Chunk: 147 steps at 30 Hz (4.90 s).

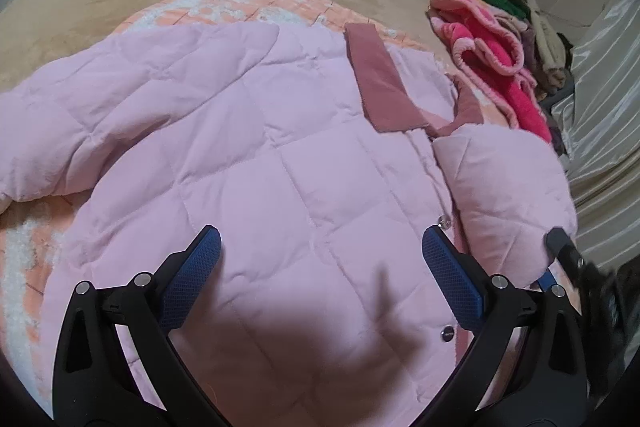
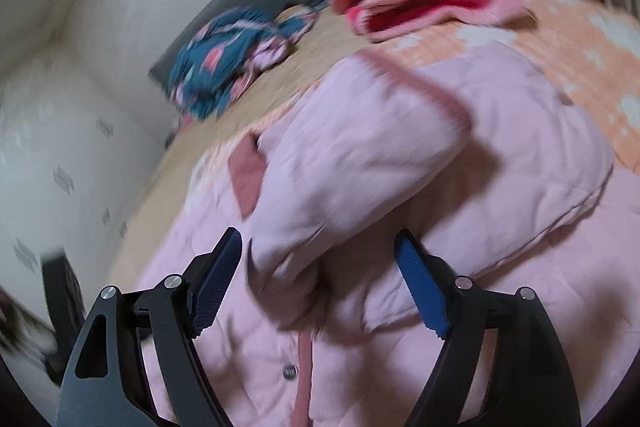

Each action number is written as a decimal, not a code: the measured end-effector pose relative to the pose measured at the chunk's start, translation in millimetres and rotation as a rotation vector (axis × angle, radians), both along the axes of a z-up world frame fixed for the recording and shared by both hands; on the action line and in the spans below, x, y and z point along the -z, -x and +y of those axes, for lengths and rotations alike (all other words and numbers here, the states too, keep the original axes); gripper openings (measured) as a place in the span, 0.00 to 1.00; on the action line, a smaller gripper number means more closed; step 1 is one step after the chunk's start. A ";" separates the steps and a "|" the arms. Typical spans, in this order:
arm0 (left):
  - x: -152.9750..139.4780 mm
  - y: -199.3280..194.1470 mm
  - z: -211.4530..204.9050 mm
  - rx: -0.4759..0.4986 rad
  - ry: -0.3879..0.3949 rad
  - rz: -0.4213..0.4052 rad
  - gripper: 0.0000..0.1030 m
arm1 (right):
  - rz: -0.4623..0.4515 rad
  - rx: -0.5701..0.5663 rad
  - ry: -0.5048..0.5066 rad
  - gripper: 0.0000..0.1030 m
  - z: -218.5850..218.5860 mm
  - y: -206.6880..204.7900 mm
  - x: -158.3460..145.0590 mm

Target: Fold large clothes

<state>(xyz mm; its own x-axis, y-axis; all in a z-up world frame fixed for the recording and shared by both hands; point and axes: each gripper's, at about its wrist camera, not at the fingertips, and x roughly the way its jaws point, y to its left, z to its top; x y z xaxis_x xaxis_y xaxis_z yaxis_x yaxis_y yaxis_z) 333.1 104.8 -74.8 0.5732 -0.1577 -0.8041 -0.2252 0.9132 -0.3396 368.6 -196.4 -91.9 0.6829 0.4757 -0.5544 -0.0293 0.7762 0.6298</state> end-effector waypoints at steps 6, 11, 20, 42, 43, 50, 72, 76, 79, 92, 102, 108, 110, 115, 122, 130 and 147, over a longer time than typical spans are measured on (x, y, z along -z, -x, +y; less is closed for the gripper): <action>-17.2 6.6 22.9 -0.050 0.051 -0.047 0.92 | -0.146 -0.084 0.092 0.26 18.3 1.8 -35.8; -35.1 15.7 49.5 -0.106 0.099 -0.099 0.92 | -0.284 -0.205 0.251 0.25 65.5 12.1 -59.4; -42.3 26.1 85.7 -0.170 0.204 -0.129 0.92 | -0.314 -0.453 0.446 0.22 150.5 28.8 -40.2; 19.9 -0.4 32.8 -0.008 0.317 0.016 0.90 | -0.163 -0.450 0.447 0.56 115.5 50.1 -16.8; 21.8 -1.4 29.4 -0.007 0.298 0.021 0.84 | -0.162 -0.418 0.452 0.56 102.4 50.9 -18.6; 4.5 0.7 2.5 0.026 0.005 -0.067 0.14 | -0.139 -0.240 0.466 0.56 28.3 55.3 -20.7; 16.6 -1.3 39.8 -0.027 -0.024 -0.022 0.18 | -0.022 -0.143 0.600 0.59 -26.5 -6.7 -5.2; 16.0 -1.3 40.4 -0.028 -0.029 -0.020 0.19 | 0.072 -0.120 0.619 0.59 -35.0 -23.9 14.9; 16.3 -2.4 38.7 -0.023 -0.026 -0.018 0.21 | 0.127 -0.105 0.608 0.59 -43.5 -30.4 29.6; 0.5 4.9 31.8 0.009 -0.032 -0.035 0.36 | 0.092 -0.093 0.606 0.71 -42.6 -11.7 23.7; -12.9 16.7 28.9 0.020 0.004 -0.063 0.81 | 0.019 -0.145 0.524 0.89 -19.3 13.9 -4.1; -22.0 24.0 38.0 -0.020 0.001 -0.081 0.91 | -0.016 -0.190 0.511 0.92 5.5 25.1 -18.9; -23.8 27.4 44.7 -0.040 0.011 -0.080 0.91 | -0.033 -0.204 0.506 0.92 14.6 28.8 -24.4; -31.8 35.4 63.1 -0.094 -0.017 -0.081 0.91 | -0.072 -0.247 0.504 0.92 41.0 36.0 -36.6; -46.3 49.4 84.4 -0.160 -0.062 -0.111 0.91 | -0.116 -0.309 0.468 0.92 80.0 39.9 -53.7; -55.8 60.3 109.6 -0.246 -0.111 -0.121 0.91 | -0.171 -0.383 0.457 0.95 127.5 47.5 -74.8; -58.5 83.5 174.8 -0.386 -0.054 -0.130 0.91 | -0.229 -0.527 0.417 0.95 214.0 61.6 -93.3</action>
